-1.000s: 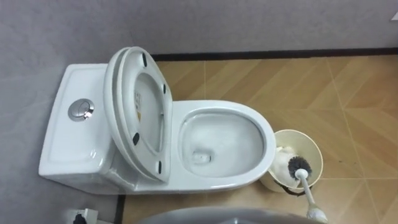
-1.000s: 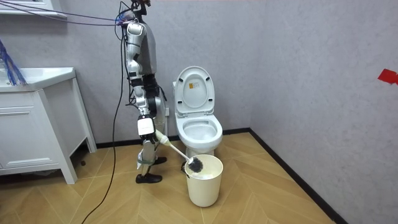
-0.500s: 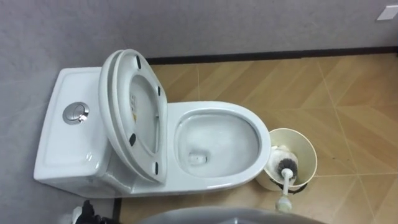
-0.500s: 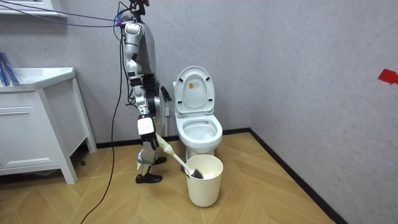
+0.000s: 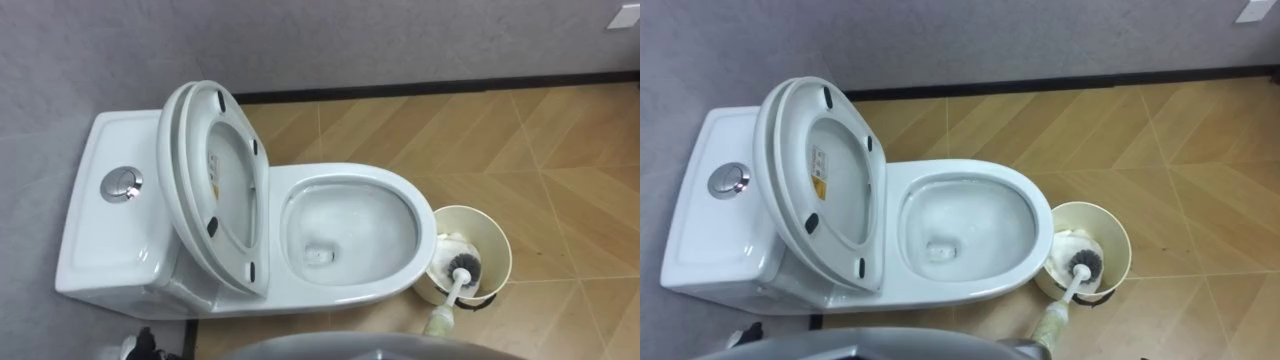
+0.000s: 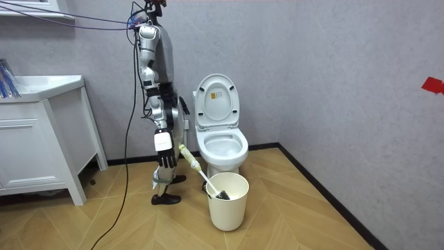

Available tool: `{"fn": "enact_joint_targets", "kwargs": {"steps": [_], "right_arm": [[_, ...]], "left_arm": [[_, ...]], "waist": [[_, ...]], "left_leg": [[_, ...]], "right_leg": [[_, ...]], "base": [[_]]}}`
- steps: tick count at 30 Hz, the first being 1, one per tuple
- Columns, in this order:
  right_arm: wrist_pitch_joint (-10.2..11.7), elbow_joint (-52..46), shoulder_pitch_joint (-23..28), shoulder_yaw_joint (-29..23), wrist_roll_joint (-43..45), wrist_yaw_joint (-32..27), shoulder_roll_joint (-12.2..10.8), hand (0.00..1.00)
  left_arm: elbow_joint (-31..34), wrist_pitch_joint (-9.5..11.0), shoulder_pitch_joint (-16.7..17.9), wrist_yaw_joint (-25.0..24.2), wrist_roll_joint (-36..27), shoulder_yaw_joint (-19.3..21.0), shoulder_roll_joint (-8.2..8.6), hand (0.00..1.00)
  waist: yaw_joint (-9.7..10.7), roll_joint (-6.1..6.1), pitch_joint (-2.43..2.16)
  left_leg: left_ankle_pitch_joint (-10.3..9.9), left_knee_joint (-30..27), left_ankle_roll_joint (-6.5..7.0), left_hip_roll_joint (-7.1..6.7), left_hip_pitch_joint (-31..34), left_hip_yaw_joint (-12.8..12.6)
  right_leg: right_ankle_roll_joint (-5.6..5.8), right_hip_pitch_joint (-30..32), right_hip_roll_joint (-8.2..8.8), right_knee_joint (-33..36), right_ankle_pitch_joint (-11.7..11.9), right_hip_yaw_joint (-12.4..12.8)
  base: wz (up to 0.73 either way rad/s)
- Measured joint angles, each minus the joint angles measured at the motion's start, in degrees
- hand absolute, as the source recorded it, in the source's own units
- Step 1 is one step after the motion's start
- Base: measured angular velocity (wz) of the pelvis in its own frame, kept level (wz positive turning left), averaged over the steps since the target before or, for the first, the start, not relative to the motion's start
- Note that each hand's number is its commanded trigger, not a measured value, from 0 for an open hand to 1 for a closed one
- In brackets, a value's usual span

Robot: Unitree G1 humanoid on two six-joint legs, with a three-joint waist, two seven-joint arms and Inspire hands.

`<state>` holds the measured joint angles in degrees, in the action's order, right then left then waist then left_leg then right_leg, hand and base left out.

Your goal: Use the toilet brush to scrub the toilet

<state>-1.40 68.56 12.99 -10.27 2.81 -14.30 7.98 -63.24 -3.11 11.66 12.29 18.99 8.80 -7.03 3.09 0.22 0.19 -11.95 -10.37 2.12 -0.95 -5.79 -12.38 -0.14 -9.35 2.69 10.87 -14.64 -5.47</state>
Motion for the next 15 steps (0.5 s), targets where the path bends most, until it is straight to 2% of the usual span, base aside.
{"fn": "enact_joint_targets", "kwargs": {"steps": [6,11,15], "right_arm": [[-2.51,1.85,0.06,0.56,-0.03,5.5,0.06,0.0],[-4.35,5.12,-1.16,2.38,-0.02,11.0,0.01,0.0],[-6.28,6.4,-1.41,3.82,-0.03,14.37,0.01,0.0]], "left_arm": [[0.07,-2.97,1.25,-2.02,2.01,-0.08,0.13,0.0],[0.3,-3.88,1.64,-4.27,3.23,-0.1,0.13,0.0],[0.32,-4.13,1.58,-5.45,3.22,-0.12,0.07,0.0]], "waist": [[0.03,-0.29,-0.06],[0.08,-1.08,-0.18],[0.06,-1.72,-0.02]], "left_leg": [[0.0,-0.08,-0.08,0.12,0.08,0.09],[0.0,-0.25,-0.06,-0.22,0.21,0.78],[-0.03,-0.33,0.02,-0.54,0.23,1.61]], "right_leg": [[-0.08,-0.01,-0.12,-0.16,0.04,-0.02],[0.09,-0.04,0.17,-0.35,-0.29,-0.38],[0.23,-0.15,0.34,-0.32,-0.43,-0.97]], "base": [[0.0],[0.04],[0.05]]}}
